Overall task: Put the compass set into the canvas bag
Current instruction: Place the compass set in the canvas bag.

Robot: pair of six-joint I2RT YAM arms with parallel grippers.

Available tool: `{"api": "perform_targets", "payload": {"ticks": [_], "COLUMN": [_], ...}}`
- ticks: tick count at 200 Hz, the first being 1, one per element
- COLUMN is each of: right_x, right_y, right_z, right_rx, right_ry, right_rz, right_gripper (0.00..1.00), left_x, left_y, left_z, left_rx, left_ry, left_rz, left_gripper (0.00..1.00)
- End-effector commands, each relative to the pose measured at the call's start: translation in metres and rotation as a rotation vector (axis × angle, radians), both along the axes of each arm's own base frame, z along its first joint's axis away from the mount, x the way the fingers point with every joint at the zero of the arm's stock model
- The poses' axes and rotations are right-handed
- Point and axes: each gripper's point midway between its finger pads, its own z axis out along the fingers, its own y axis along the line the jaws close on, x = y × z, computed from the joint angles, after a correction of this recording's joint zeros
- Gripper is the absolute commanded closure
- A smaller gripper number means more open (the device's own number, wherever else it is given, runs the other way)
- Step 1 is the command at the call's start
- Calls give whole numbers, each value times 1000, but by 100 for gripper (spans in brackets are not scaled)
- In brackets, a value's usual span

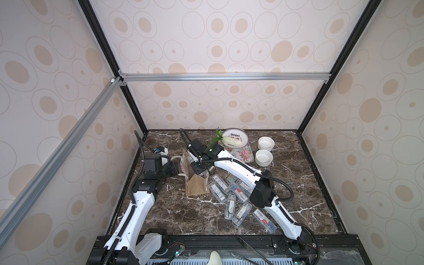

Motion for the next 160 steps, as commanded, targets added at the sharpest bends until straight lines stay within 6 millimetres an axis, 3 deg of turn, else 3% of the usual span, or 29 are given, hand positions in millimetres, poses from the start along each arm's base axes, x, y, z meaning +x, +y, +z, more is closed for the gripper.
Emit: {"api": "perform_targets", "payload": {"ticks": [1,61,115,160], "right_x": [-14,-24,-25,-18], "right_y": [-1,7,7,6], "right_z": [-18,11,-14,28], "right_rx": [-44,-27,-67,-13], "right_ry": [60,-42,14,-65], "right_rz": [10,56,38,32], "right_gripper": [54,54,46,36], "left_x": [0,-1,-3,-5], "left_y": [-1,0,0,2], "left_z": [11,9,8,7], "left_rx": [-27,-29,-35,-40], "left_ry": [-33,-29,-28,-26], "left_rz": [4,10,18,34], "left_gripper": [100,100,100,100]}}
